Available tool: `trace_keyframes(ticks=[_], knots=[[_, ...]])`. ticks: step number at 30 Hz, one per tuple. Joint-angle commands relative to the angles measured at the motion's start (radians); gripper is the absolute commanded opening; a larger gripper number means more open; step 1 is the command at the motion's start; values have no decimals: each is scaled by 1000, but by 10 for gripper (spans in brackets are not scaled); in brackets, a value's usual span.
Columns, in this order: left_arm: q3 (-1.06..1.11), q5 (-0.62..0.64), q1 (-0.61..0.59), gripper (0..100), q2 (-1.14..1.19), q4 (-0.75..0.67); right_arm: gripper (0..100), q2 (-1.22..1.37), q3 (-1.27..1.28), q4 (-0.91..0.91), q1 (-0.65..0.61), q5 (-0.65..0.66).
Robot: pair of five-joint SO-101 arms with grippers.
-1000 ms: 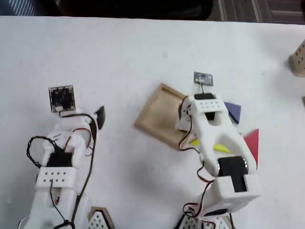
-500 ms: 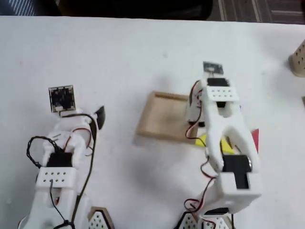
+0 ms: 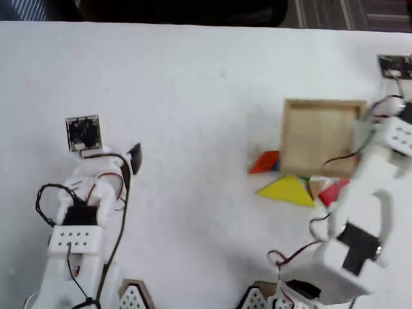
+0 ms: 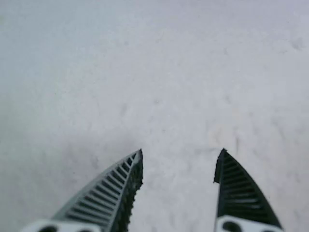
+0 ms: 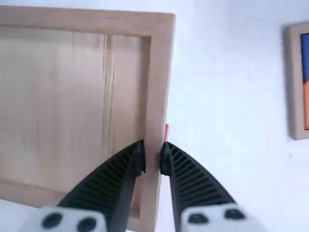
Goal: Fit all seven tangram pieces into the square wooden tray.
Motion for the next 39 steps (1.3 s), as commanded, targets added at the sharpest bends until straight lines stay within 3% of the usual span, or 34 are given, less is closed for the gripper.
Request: trace_keyframes(ticks=[1,10,18,23,29,39], knots=[[-3,-9,-7,246,4,-23,17,116,-180,12,170,198],[-3,-9,-7,246,4,-23,17,409,-566,12,403,423],[-3,-9,-7,247,4,-23,17,680,-755,4,453,608],[-3,-9,-5,247,4,-23,17,828,-819,22,443,609],[8,-9,-5,247,4,-31,18,874,-824,200,383,603],[8,-9,-5,247,4,-31,18,875,-810,286,272,387]])
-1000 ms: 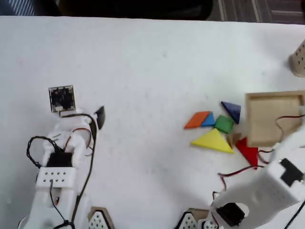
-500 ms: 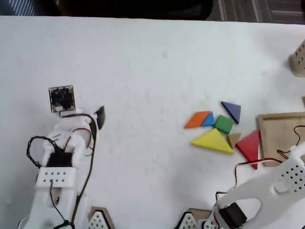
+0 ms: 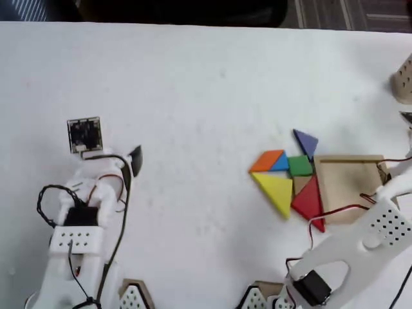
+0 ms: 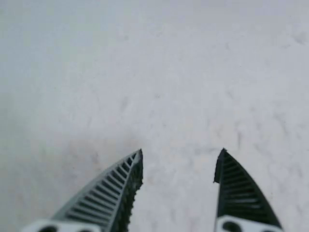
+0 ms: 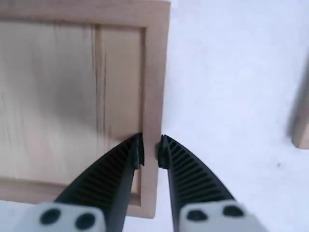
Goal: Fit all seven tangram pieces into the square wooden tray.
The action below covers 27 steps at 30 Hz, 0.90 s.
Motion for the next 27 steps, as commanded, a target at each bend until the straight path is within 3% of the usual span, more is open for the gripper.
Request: trace_keyframes(ticks=[1,10,18,23,27], knots=[[-11,-9,-4,247,4,-28,18,-22,-20,39,-51,-98],[-11,-9,-4,247,4,-28,18,-31,98,39,-107,-172],[-12,-11,-4,247,2,-28,18,-166,132,42,-58,-173],[-12,-11,-4,247,2,-28,18,-328,396,19,-74,-164],[-12,-11,-4,248,2,-28,18,-512,697,-159,-113,-167]])
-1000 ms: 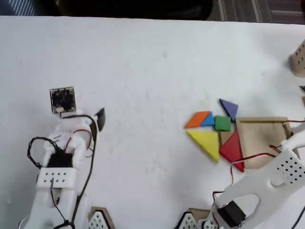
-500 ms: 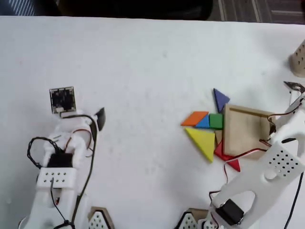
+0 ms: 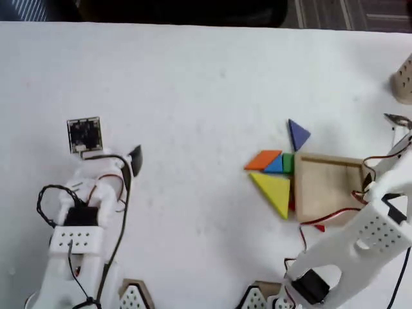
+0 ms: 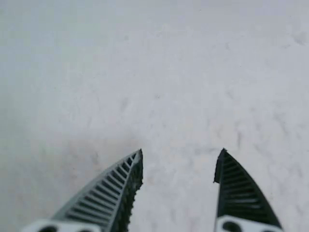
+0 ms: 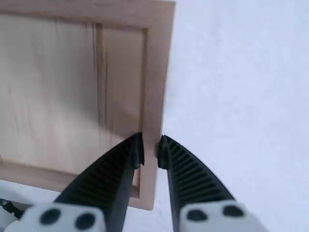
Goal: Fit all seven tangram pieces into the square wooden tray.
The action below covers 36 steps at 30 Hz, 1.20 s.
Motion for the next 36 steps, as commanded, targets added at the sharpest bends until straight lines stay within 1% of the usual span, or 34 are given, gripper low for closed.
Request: trace_keyframes(ticks=[1,5,7,8,11,15,18,24,29,33,36], knots=[[-12,-11,-4,248,2,-26,18,-280,327,-191,-47,-5],[-11,-11,-4,248,2,-26,17,-467,592,-401,-77,-21],[-11,-11,-4,248,2,-26,16,-524,612,-438,-73,-66],[-11,-11,-4,248,2,-26,16,-538,601,-435,-71,-68],[-11,-11,-4,248,2,-26,16,-538,489,-340,-59,-72],[-11,-11,-4,248,2,-26,16,-453,261,-217,-4,-71],[-11,-11,-4,248,2,-26,16,-340,115,-191,39,-23],[-11,-11,-4,248,2,-26,17,-97,-118,-199,122,80],[-11,-11,-4,248,2,-26,17,13,-195,-200,120,106],[-11,-11,-4,248,2,-26,18,47,-186,-193,91,101],[-11,-11,-4,248,2,-26,18,42,-129,-193,79,95]])
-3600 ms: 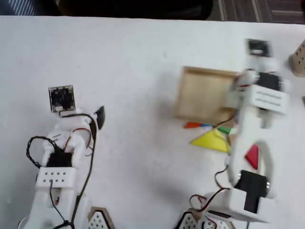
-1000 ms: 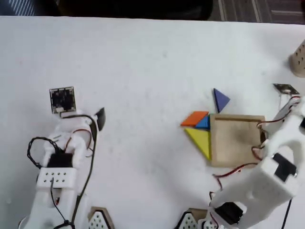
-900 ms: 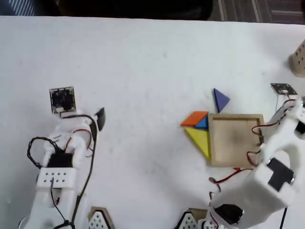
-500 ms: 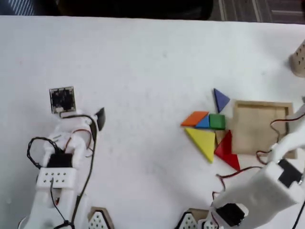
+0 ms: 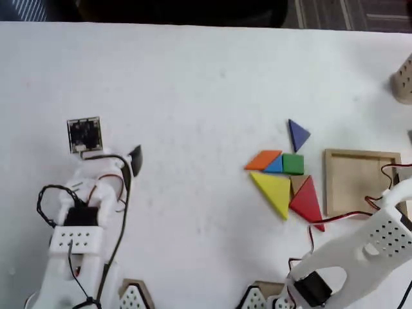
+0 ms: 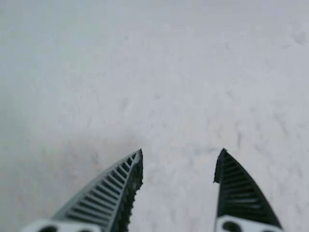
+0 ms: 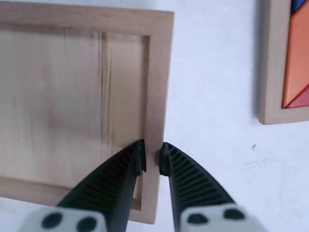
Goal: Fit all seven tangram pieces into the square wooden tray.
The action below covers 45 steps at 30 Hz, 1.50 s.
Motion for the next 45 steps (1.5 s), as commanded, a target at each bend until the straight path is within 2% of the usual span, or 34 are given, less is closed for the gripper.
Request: trace_keyframes(ticks=[1,7,13,17,22,28,34,38,41,45], knots=[[-11,-11,-4,248,2,-26,18,-33,41,2,-45,-9],[-11,-11,-4,248,2,-26,18,-157,390,-179,-107,-34],[-11,-11,-4,248,2,-26,18,-456,858,-444,-193,-123],[-11,-11,-4,247,2,-26,17,-664,1120,-493,-303,-199],[-11,-11,-5,247,2,-26,17,-883,1326,-493,-472,-318],[-11,-11,-8,247,2,-26,17,-1041,1435,-483,-667,-483],[-11,-11,-8,247,2,-26,17,-1059,1450,-452,-820,-640],[-12,-11,-8,247,2,-26,17,-1059,1453,-452,-851,-723],[-12,-11,-10,247,1,-26,24,-1069,1453,-450,-843,-738],[-12,-11,-13,247,-2,-28,180,-1070,1418,-364,-825,-735]])
